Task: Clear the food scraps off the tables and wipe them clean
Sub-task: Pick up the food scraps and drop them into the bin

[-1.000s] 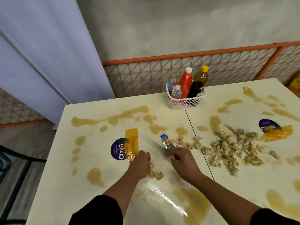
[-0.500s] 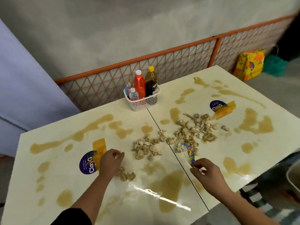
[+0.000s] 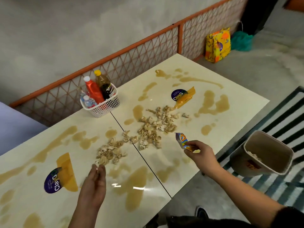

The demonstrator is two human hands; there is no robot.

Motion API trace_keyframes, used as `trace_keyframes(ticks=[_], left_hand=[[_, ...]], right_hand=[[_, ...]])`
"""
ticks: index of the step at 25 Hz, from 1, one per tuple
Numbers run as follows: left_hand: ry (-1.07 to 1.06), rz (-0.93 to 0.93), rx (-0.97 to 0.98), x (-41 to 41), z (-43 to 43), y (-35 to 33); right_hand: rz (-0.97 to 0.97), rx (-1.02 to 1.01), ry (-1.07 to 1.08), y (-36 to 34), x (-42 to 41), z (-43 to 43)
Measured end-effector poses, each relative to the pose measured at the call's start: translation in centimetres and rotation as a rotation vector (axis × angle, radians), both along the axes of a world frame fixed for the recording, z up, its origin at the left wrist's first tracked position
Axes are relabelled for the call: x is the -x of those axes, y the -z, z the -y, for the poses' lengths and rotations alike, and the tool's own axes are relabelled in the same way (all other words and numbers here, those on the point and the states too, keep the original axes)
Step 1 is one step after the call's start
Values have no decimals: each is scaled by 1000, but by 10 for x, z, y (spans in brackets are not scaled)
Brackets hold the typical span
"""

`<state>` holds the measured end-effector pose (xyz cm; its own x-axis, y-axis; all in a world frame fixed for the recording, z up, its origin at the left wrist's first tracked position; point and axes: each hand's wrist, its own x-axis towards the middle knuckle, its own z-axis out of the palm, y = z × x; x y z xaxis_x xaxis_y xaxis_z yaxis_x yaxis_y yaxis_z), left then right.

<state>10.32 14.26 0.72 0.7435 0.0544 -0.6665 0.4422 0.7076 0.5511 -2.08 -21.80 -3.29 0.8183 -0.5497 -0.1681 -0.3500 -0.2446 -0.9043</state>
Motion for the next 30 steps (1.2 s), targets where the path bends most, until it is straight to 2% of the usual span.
trace_keyframes(ticks=[2,7,9,12,13,17,18,23,25,27,28,30], left_hand=[[59,-5,39,14,35,-8],[193,-39,-4,43,123,-8],[285,-40,-69,58,156,-4],[449,-7,-143,81,197,-5],[472,-19,-149,86,206,-4],[558,-64,-171,98,227,-5],[585,-66,-180,100,233,-8],[646,-40,-213,108,249,-12],[651,-21,-249,112,257,-14],[663,33,-319,116,267,-12],[694,80,-371,119,273,-11],[806,223,-523,125,288,-11]], right_hand=[[-8,3,108,3,24,43],[-140,-17,381,51,89,155],[-185,-174,600,73,111,193],[-226,-516,913,90,135,240],[-221,-577,962,96,142,255],[-144,-828,910,141,149,299],[-90,-924,954,147,149,306],[59,-1126,1229,133,148,304],[60,-1123,1242,132,145,293],[-55,-1012,1173,127,137,270],[-87,-1003,1088,120,132,253],[-125,-1072,786,88,122,209]])
